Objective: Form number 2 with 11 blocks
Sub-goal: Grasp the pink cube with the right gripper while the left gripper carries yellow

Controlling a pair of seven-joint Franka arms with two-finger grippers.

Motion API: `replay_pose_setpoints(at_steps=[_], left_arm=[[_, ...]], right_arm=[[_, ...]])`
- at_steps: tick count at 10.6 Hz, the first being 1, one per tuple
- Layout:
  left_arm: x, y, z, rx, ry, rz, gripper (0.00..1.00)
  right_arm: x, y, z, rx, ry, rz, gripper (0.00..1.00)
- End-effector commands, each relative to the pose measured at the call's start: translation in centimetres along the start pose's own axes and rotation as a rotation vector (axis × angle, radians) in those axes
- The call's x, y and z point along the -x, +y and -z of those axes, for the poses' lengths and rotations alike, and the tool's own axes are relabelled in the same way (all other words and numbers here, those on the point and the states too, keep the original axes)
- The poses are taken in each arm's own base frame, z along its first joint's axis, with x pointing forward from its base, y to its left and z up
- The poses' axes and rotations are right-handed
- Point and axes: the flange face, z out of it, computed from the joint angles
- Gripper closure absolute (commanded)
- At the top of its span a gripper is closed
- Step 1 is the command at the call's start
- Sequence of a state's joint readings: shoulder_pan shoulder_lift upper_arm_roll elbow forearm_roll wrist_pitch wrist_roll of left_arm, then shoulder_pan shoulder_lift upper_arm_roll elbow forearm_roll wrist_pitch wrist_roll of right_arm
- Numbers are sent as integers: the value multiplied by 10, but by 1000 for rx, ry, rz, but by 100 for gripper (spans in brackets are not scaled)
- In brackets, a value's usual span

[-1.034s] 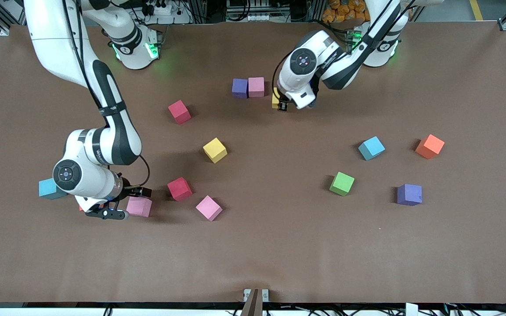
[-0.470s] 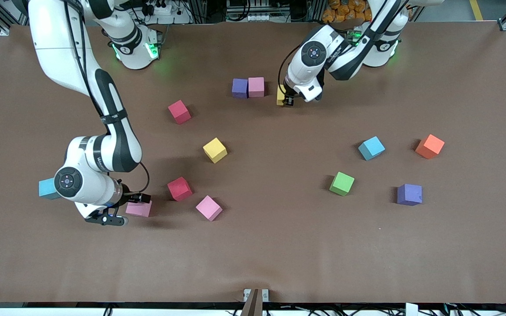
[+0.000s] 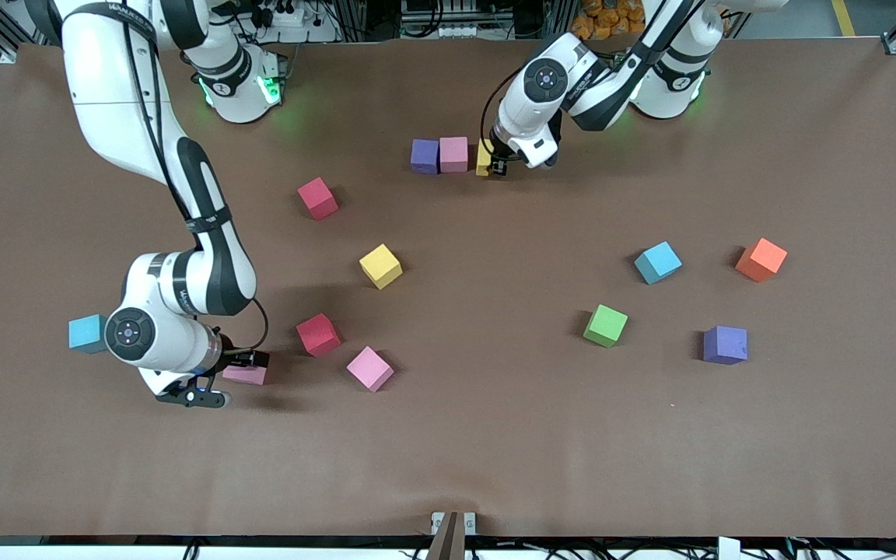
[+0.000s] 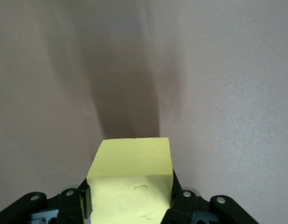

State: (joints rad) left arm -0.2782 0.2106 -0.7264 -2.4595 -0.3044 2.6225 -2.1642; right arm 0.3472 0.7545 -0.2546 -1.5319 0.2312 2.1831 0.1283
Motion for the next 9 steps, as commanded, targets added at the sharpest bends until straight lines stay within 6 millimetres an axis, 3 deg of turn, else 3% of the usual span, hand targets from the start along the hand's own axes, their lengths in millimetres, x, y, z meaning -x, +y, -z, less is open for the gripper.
replay_pose_setpoints(at_steps=[1, 5, 9], left_arm=[[4, -9, -9, -8, -14, -4, 60], [6, -9, -14, -9, -20, -4, 59], [5, -7, -22, -26, -18, 4, 59]], right_arm=[[-10, 1, -11, -1, 7, -25, 3], [-9, 0, -28, 8, -2, -26, 19], [-10, -3, -26, 6, 2, -30, 44]])
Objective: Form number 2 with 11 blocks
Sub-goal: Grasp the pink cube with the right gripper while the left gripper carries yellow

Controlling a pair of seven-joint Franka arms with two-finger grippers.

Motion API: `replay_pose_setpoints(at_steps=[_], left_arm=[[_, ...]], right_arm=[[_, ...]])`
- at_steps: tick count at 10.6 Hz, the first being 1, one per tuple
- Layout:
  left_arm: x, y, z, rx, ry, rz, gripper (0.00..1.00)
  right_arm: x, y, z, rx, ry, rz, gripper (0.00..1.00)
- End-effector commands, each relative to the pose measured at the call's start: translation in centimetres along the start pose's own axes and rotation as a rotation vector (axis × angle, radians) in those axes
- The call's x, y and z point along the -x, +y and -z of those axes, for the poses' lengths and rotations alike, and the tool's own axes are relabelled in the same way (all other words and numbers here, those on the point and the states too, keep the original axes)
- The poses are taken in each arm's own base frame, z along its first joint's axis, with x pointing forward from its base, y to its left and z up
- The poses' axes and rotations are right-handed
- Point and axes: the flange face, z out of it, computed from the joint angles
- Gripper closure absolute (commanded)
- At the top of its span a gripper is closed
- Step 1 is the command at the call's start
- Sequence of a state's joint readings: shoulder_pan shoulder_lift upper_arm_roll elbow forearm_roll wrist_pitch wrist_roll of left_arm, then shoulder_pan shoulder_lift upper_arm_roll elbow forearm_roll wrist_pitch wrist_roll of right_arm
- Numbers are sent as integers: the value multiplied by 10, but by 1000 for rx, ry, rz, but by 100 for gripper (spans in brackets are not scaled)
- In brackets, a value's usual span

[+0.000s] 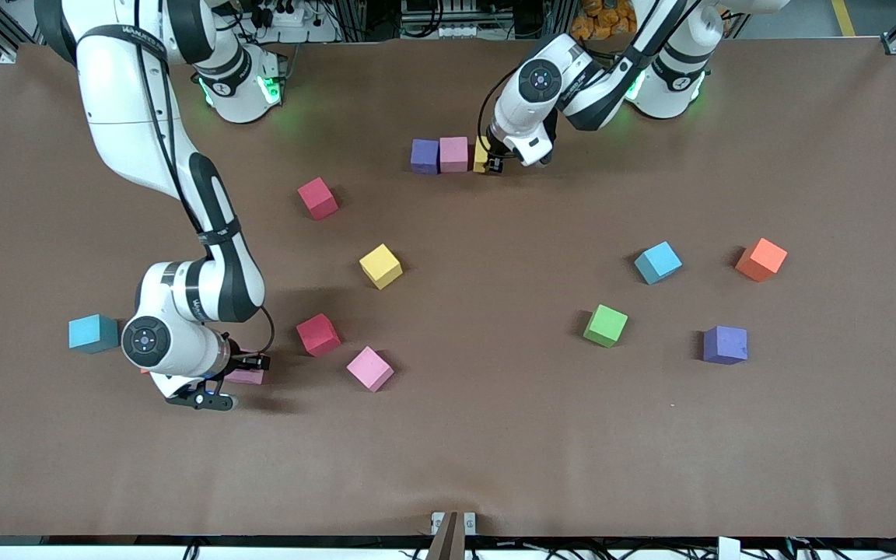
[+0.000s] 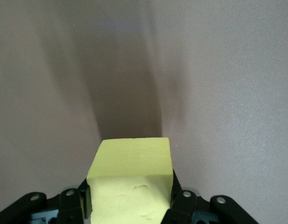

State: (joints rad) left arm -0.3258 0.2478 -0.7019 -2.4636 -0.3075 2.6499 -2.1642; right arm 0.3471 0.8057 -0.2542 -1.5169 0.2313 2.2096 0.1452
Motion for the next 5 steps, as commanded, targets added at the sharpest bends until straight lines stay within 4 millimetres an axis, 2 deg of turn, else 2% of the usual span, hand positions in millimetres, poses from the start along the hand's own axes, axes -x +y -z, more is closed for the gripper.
replay_pose_setpoints(at_steps=[1, 3, 4, 5], left_arm=[[5, 2, -5, -7, -23, 10, 58], [13, 0, -6, -9, -27, 22, 55], [15, 0, -6, -9, -28, 20, 55], [14, -1, -7, -13, -24, 20, 54]], right_arm=[[-7, -4, 3, -10, 9, -13, 46], [-6, -8, 12, -14, 18, -6, 50], [-7, -5, 23, -21, 28, -10, 50], [-5, 0, 45, -34, 42, -9, 50]])
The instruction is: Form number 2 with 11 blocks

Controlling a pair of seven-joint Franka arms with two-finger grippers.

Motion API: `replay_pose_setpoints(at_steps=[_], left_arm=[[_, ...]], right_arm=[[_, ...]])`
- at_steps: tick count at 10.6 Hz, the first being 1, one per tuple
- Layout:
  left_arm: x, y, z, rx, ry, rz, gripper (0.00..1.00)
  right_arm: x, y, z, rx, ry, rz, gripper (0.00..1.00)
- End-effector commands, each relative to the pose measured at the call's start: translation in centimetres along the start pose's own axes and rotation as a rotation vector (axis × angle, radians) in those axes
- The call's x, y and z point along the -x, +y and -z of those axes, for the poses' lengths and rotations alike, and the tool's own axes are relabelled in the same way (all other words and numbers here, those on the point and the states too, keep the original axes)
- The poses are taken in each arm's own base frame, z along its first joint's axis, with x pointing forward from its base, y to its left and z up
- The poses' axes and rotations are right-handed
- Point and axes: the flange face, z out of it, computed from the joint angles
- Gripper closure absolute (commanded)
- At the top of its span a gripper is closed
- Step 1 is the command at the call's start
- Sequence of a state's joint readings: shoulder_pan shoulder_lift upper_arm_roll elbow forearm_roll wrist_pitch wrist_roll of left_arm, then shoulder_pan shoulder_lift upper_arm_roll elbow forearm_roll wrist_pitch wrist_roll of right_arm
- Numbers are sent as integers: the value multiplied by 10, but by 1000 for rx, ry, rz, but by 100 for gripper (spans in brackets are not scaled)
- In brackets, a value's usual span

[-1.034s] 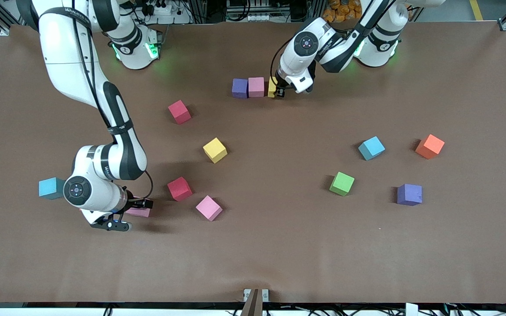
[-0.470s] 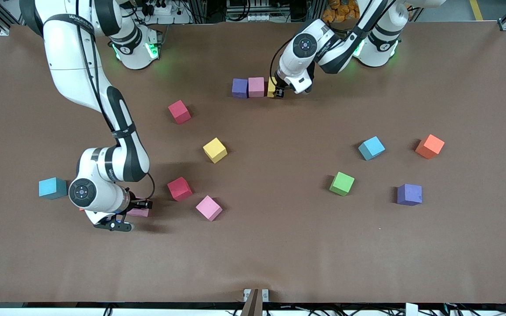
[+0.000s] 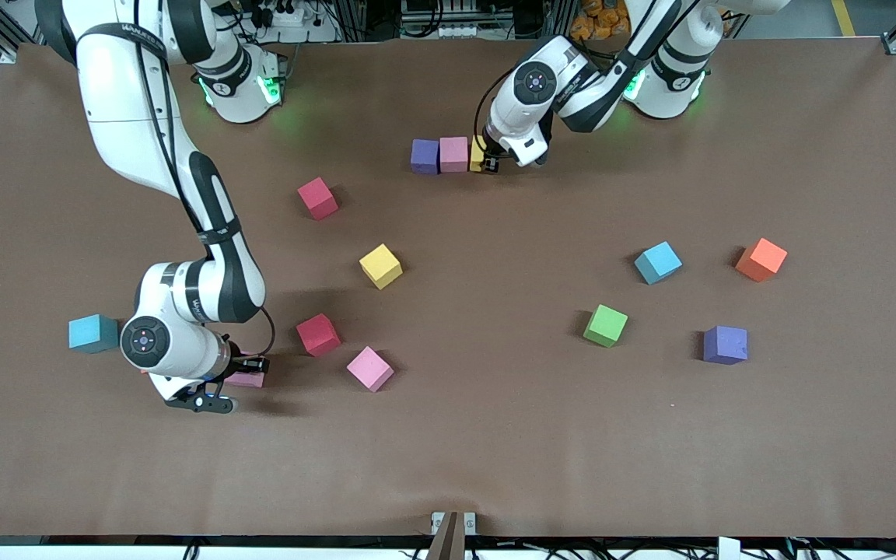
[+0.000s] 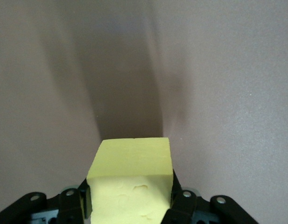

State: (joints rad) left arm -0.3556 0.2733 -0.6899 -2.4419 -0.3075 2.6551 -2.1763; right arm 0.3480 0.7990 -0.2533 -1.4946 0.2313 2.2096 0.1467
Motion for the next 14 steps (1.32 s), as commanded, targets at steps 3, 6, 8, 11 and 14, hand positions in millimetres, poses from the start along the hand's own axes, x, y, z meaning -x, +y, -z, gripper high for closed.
replay_pose_setpoints(at_steps=[3, 6, 8, 11, 14], left_arm=[[7, -2, -3, -5, -12, 9, 54], [6, -3, -4, -8, -4, 3, 54], [6, -4, -5, -9, -3, 2, 54], [4, -4, -6, -10, 0, 4, 54], [3, -5, -14, -30, 4, 5, 51]], right_arm=[[19, 15, 81, -62, 41, -28, 50], [37, 10, 104, -78, 49, -8, 50], [56, 10, 124, -98, 53, -3, 50], [88, 10, 155, -130, 60, -3, 50], [117, 1, 184, -164, 75, 6, 50]])
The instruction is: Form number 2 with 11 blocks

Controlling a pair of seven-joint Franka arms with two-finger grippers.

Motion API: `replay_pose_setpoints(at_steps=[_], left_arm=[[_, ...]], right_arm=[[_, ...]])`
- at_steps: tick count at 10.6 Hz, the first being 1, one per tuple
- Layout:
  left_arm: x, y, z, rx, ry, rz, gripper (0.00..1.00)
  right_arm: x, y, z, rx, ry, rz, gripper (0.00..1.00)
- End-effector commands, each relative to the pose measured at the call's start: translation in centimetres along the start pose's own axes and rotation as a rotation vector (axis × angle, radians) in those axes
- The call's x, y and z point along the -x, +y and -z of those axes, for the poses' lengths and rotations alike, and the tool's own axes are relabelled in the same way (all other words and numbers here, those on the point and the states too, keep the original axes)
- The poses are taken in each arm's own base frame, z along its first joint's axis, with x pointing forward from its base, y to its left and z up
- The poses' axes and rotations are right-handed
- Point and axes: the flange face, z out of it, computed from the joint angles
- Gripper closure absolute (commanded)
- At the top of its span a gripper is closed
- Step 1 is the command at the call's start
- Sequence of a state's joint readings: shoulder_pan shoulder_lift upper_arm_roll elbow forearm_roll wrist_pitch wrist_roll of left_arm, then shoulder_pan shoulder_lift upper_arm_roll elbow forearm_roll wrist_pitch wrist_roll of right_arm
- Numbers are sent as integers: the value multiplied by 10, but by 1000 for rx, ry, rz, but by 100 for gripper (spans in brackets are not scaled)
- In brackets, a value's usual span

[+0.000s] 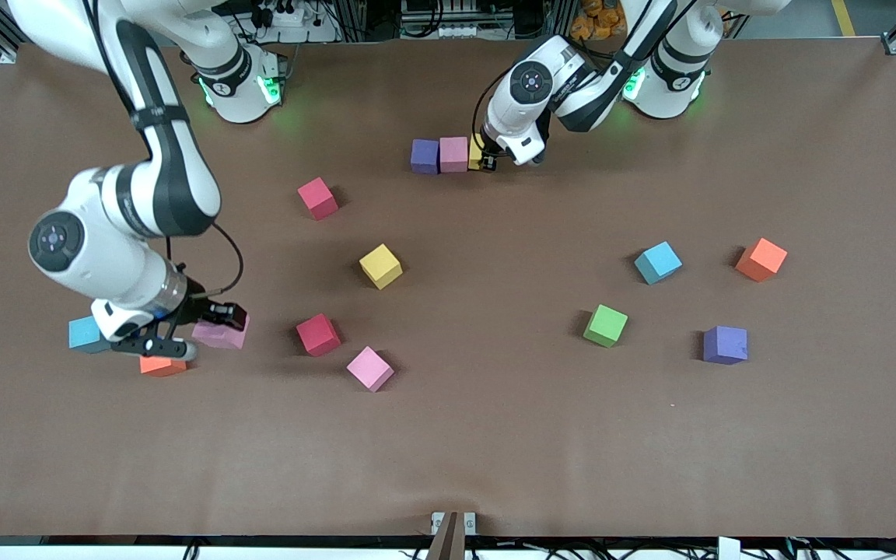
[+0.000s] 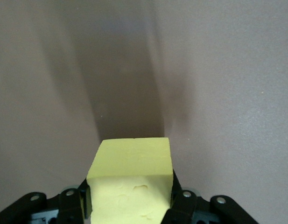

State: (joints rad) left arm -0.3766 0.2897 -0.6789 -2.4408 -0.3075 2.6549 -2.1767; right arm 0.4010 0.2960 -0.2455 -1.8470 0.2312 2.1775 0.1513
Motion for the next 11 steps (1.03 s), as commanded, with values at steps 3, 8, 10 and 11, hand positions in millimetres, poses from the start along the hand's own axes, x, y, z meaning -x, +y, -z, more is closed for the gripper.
replay_pose_setpoints(at_steps=[3, 8, 10, 11], left_arm=[[-1, 3, -9, -13, 4, 5, 45], [-2, 11, -7, -10, -1, 17, 45], [0, 12, -6, -9, -6, 19, 45], [1, 13, -6, -9, -9, 19, 45]], right_arm=[[54, -30, 38, -51, 7, -26, 50], [85, -66, 44, -36, -97, 122, 49], [100, -91, 49, -37, -98, 29, 49], [105, -99, 51, -38, -97, 20, 49]])
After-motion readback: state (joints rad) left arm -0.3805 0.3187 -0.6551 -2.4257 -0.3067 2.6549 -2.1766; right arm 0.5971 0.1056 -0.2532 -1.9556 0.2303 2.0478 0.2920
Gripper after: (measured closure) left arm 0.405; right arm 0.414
